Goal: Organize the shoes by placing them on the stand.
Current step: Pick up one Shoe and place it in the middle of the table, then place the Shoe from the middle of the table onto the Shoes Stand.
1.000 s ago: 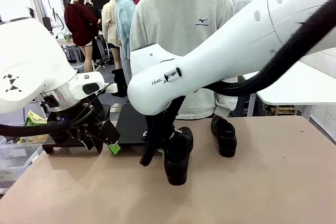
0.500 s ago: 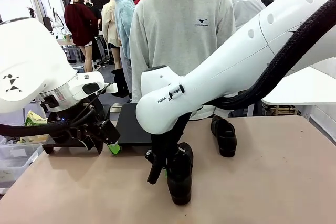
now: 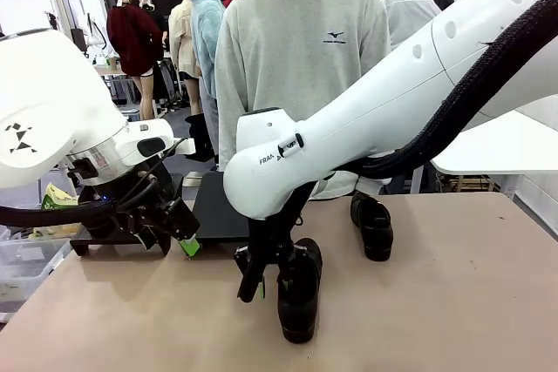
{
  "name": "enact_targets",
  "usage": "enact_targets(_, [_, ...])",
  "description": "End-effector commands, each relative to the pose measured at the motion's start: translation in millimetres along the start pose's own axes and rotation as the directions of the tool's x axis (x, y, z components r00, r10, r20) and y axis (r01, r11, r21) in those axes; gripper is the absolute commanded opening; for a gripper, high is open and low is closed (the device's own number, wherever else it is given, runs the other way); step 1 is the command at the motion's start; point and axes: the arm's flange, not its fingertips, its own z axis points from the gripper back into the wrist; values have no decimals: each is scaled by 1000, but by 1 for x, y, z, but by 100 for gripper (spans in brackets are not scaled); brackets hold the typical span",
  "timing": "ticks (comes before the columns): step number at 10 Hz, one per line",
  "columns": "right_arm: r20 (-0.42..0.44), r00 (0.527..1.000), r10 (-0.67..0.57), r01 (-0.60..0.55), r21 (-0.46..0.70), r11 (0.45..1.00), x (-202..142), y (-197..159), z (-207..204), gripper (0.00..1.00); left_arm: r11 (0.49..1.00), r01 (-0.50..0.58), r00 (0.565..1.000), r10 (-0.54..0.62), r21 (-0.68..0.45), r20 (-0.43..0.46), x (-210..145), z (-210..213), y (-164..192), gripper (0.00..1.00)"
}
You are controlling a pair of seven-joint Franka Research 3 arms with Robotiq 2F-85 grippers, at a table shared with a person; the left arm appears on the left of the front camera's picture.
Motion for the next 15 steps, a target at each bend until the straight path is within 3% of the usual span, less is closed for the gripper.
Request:
enact_targets(1, [0, 1000, 10, -10, 17, 1000, -7, -5, 7, 100, 1000, 2, 1000, -2, -14, -3, -2, -1, 1, 100])
enact_targets(6, [43, 999, -2, 0, 33, 999, -10, -3, 17, 100, 1000, 2, 1000, -2, -14, -3, -2, -1, 1, 100])
enact_targets(9, [12, 1000, 20, -21, 82, 996, -5, 2, 11, 100, 1000, 2, 1000, -2, -14, -3, -2, -1, 1, 100])
enact_targets(10, [32, 999, 8, -9, 19, 1000, -5, 2, 19, 100, 1000, 2, 1000, -2, -14, -3, -2, -1, 1, 100])
enact_targets(14, [32, 999, 9, -10, 26, 1000, -4, 3, 18, 100, 1000, 2, 1000, -2, -14, -3, -2, -1, 1, 100])
enact_targets(15, [85, 996, 41, -40, -19, 999, -18, 3, 45, 100, 1000, 2, 1000, -2, -14, -3, -2, -1, 1, 100])
